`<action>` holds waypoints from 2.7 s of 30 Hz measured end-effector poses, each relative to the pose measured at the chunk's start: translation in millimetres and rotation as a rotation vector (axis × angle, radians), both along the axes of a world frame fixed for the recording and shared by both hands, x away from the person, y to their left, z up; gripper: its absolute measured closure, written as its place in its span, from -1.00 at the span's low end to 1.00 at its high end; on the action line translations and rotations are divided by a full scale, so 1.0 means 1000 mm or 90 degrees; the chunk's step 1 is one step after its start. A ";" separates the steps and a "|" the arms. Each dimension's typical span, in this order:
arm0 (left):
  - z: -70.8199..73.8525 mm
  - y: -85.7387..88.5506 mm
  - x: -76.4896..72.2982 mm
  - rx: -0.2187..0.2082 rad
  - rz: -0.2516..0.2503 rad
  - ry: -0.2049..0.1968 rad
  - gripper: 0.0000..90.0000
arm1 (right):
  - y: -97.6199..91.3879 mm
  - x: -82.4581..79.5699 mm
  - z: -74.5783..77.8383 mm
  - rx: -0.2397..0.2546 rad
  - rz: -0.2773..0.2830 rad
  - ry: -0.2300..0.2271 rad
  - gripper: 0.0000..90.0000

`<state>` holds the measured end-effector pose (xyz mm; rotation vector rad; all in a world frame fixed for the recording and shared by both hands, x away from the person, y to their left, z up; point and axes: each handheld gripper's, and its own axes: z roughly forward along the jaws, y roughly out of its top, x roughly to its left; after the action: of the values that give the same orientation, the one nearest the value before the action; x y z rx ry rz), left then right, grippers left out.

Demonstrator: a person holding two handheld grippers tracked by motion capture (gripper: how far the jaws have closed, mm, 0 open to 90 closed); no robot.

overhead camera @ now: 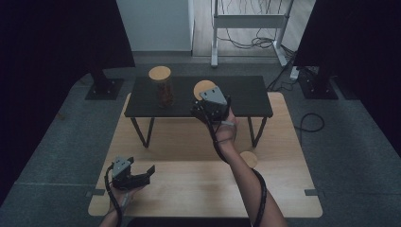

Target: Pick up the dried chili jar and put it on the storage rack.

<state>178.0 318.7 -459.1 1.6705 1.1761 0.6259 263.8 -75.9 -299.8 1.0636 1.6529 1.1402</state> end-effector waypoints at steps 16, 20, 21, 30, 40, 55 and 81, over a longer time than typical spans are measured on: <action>0.000 0.000 0.001 0.005 -0.001 0.002 -0.96 | -0.003 0.016 -0.006 0.019 -0.024 0.016 -0.44; 0.000 -0.001 0.001 0.006 -0.002 0.002 -0.96 | -0.001 0.019 -0.006 0.013 -0.029 0.018 -0.44; 0.000 -0.001 0.001 0.006 -0.003 0.002 -0.96 | -0.001 0.020 -0.006 0.014 -0.030 0.019 -0.44; -0.001 -0.001 0.001 0.009 -0.004 0.003 -0.96 | 0.002 0.027 -0.007 0.020 -0.031 0.027 -0.44; -0.001 -0.002 0.001 0.011 -0.004 0.004 -0.96 | 0.004 0.031 -0.009 0.023 -0.038 0.030 -0.44; -0.001 -0.002 0.001 0.014 -0.003 0.005 -0.96 | 0.001 0.041 -0.015 0.042 -0.047 0.044 -0.44; -0.001 -0.002 0.001 0.015 -0.002 0.005 -0.96 | 0.007 0.055 -0.005 0.027 -0.055 0.080 -0.44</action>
<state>179.0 316.5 -459.8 1.6955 1.1755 0.6330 318.3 -68.6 -305.0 1.2443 1.6687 1.0757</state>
